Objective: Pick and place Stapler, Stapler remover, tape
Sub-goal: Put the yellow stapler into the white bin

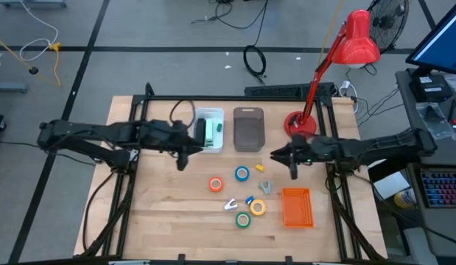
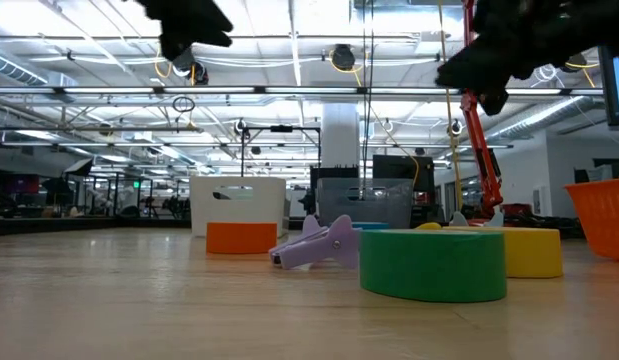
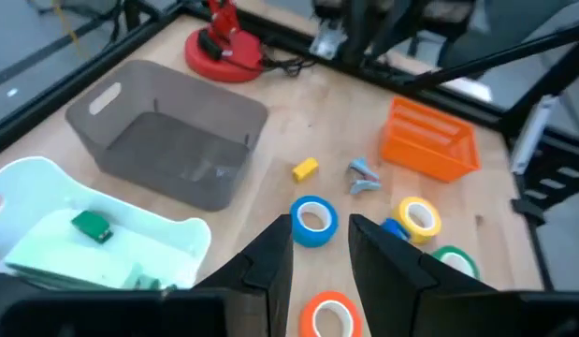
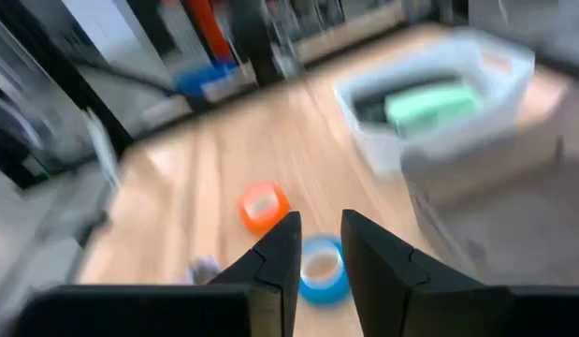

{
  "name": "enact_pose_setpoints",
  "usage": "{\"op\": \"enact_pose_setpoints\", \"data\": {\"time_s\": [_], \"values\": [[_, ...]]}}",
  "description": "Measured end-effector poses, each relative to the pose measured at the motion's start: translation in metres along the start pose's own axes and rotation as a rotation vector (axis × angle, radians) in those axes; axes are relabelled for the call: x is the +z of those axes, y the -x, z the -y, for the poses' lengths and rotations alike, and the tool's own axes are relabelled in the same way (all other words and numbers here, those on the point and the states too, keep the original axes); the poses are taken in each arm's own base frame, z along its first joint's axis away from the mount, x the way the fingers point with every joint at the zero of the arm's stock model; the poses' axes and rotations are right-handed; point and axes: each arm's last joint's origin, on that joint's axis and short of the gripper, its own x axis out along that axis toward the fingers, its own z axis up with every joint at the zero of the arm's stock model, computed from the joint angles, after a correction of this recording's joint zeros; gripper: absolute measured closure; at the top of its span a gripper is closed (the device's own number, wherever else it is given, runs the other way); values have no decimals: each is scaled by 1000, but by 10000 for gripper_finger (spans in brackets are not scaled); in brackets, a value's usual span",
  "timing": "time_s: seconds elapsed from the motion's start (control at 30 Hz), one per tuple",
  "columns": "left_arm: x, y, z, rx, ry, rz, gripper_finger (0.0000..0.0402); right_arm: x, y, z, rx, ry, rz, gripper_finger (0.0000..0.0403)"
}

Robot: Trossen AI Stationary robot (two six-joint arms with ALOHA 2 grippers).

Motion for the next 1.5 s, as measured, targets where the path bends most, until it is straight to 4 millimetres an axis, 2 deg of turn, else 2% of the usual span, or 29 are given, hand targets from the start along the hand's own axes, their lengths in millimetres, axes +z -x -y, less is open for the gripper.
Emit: {"op": "enact_pose_setpoints", "data": {"time_s": [0.23, 0.43, 0.77, 1.03, 1.5], "values": [[-27, 28, -12, -27, 31, 68, 293, 5, -37, -7, -131, 32, -287, 330], [-37, 39, -16, -41, 36, 96, 293, 2, -54, -9, -183, 42, -417, 327], [-39, 40, -17, -35, -32, 90, 293, -12, -71, -10, -141, -38, -590, 272], [-44, 40, -19, -7, -29, 40, 293, -27, -86, -3, -179, -29, -660, 227], [-46, 40, -20, -3, -10, 22, 293, -50, -110, 5, -246, -6, -714, 218]]}}
